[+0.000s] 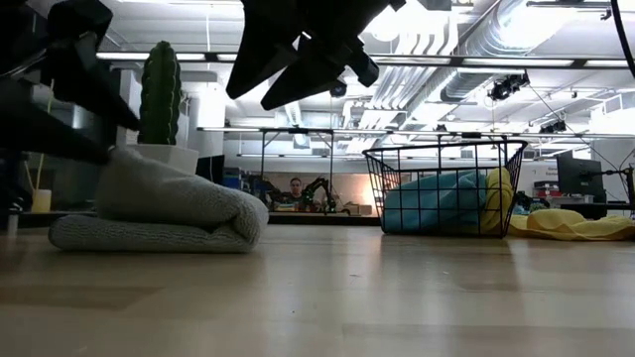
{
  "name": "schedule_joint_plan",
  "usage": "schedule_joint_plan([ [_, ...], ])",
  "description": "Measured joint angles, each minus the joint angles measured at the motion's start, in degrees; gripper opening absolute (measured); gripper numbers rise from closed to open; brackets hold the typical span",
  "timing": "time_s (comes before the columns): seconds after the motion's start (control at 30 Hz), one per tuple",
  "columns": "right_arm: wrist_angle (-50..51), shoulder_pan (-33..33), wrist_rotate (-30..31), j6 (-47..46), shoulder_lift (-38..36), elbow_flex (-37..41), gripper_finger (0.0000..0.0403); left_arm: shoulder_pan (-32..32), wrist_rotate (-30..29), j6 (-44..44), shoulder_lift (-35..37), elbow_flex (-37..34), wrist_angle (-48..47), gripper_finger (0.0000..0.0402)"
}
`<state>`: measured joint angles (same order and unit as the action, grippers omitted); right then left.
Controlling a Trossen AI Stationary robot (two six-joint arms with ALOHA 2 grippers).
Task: Fold microfiber towels
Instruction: Fold the gray microfiber towel, then put the folded gray microfiber towel into the black wire basket
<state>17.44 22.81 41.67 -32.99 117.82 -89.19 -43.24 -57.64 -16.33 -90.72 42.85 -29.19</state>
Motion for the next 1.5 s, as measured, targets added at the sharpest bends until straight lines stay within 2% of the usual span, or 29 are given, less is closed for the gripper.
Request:
schedule_joint_plan([
  [0.17, -0.1, 0.0, 0.1, 0.0, 0.0, 0.0, 0.0200, -0.5, -4.3, -0.1, 0.2, 0.0, 0.0, 0.0200],
  [0.43, 0.0, 0.0, 0.1, 0.0, 0.0, 0.0, 0.0200, -3.3, -4.5, -0.2, 6.9, 0.0, 1.6, 0.0200],
  [0.63, 0.0, 0.0, 0.1, 0.0, 0.0, 0.0, 0.0200, -2.2, -8.4, -6.0, 10.0, -1.5, 3.6, 0.0200],
  [0.73, 0.0, 0.0, 0.1, -0.3, 0.0, 0.0, 0.0200, -0.2, -5.7, -6.0, 9.9, -5.0, 8.6, 0.0200],
  [0.83, 0.1, 0.0, 0.1, -0.6, 0.0, 0.0, 0.0200, 2.7, -0.9, -5.8, 9.9, -9.4, 18.0, 0.0200],
  [1.0, 0.1, 0.0, 0.1, -0.6, 0.0, 0.0, 0.0200, 8.7, 13.9, -1.7, 9.9, -15.1, 32.2, 0.0200],
  [1.07, 0.1, 0.0, 0.1, -0.6, 0.0, 0.0, 0.0200, 11.1, 17.8, -0.8, 9.9, -16.7, 35.8, 0.0200],
  [1.23, 0.1, 0.0, 0.1, -0.2, 0.0, 0.0, 0.0200, 14.3, 19.2, -2.7, 9.9, -20.0, 36.4, 0.0200],
  [1.5, 0.2, -0.1, 0.1, -0.2, 0.0, 0.0, 0.0200, 14.7, 21.8, -7.6, 9.9, -24.2, 40.4, 0.0200],
])
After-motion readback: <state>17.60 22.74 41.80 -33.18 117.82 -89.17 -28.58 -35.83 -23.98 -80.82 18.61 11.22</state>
